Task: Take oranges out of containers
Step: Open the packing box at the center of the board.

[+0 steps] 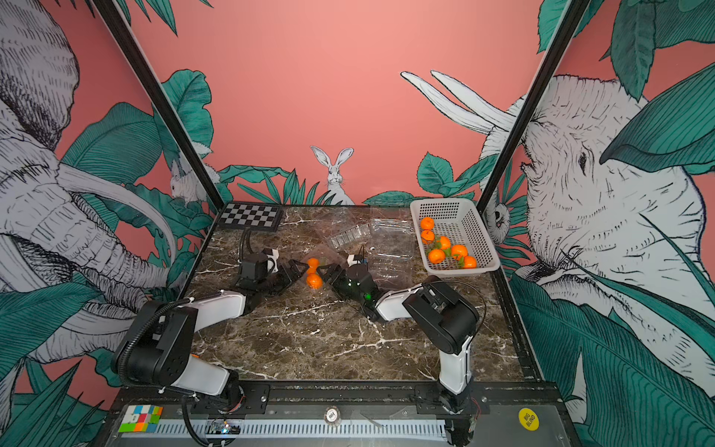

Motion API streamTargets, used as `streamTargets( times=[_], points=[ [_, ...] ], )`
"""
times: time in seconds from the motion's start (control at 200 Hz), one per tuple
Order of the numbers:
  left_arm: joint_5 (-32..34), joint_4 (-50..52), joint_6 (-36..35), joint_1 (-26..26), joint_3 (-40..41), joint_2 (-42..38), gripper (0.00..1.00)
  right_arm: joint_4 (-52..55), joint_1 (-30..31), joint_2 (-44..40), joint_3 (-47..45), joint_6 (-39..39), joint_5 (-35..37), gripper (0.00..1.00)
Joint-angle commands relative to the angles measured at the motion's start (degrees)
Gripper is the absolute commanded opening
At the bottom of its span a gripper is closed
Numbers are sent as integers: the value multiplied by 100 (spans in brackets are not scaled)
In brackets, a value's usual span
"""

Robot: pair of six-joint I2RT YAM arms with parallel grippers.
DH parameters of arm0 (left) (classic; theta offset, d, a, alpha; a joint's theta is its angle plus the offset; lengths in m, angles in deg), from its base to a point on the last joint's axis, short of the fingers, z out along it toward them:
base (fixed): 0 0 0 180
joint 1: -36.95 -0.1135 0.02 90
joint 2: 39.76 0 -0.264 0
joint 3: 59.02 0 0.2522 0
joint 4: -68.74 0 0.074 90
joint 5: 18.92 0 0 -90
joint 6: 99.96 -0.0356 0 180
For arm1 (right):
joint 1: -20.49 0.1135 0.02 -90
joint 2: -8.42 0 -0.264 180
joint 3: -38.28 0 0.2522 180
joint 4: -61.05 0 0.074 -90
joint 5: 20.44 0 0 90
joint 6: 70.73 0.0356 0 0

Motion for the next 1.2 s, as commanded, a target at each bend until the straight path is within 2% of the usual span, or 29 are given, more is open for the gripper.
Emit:
streamTargets(
  times=[0.0, 0.34, 0.645, 1.195],
  points=[
    [38, -130, 41, 28, 94, 11, 96, -294, -25, 36, 79, 30, -72, 82],
    [97, -133, 29, 31, 75, 179, 93, 20, -28, -298, -9, -119, -7, 81],
    [97, -211, 82, 31, 100, 314, 87, -63, -33, -137, 52, -52, 8, 81],
    [53, -365, 144, 27, 181, 387, 85, -174, -65, 138, 255, 20, -83, 80]
  ],
)
